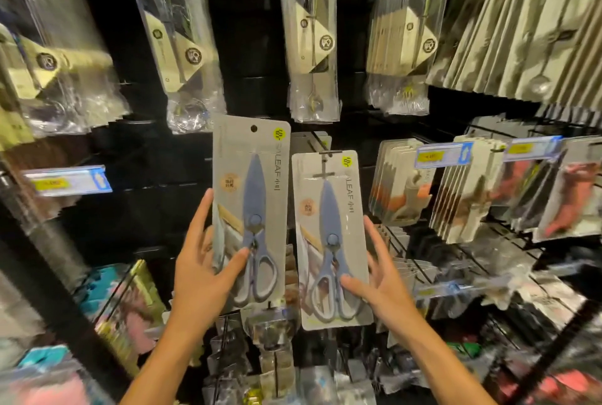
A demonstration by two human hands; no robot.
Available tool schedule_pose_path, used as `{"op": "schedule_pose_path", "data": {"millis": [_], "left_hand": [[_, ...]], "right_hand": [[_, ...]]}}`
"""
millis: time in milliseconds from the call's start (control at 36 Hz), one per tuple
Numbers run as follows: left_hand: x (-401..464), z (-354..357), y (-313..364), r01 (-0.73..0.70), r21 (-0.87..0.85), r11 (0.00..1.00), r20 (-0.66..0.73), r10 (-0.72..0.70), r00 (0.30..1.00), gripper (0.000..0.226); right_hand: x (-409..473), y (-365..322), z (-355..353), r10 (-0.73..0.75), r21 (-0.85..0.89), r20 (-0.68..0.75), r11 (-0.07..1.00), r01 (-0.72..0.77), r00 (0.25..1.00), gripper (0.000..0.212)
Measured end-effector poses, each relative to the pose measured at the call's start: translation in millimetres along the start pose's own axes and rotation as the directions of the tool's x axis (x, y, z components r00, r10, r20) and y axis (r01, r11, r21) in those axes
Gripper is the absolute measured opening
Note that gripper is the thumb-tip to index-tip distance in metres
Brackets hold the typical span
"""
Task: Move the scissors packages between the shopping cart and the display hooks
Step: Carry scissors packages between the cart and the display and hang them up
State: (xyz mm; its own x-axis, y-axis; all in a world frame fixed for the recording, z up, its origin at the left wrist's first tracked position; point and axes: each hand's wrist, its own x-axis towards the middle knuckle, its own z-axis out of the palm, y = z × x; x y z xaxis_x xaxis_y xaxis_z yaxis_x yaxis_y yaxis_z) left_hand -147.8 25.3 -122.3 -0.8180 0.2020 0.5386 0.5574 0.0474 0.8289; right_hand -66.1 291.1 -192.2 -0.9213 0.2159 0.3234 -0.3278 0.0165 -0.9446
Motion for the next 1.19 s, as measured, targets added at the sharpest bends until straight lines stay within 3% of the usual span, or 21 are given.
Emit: {"op": "schedule_pose_path", "data": {"millis": [333,528,694,1194], "left_hand": [[-0.8,11.5,4.5,0.01,-0.026,1.0,-0.068,-0.012,0.998,0.094],[5.5,18.0,9.9,0.018,-0.067,0.998,-0.072,-0.023,0.997,0.095],[10.8,22.9,12.8,0.008,-0.081,0.997,-0.091,-0.015,0.996,0.095],[27.7,22.0,30.7,-0.068,-0.038,0.997,-0.126,0.063,0.99,0.094]], "right_hand": [[9.6,13.1,-10.8,-0.017,-0.046,0.026,0.999,0.019,1.0,0.094],[17.1,23.5,-10.0,-0.087,-0.396,0.044,0.913,0.098,0.995,0.088],[39.3,37.3,-16.7,-0.067,-0.594,0.029,0.801,0.071,0.997,0.088],[134.1,64.9,-7.6,-0.013,-0.68,-0.089,0.731,-0.051,0.996,0.103]]}}
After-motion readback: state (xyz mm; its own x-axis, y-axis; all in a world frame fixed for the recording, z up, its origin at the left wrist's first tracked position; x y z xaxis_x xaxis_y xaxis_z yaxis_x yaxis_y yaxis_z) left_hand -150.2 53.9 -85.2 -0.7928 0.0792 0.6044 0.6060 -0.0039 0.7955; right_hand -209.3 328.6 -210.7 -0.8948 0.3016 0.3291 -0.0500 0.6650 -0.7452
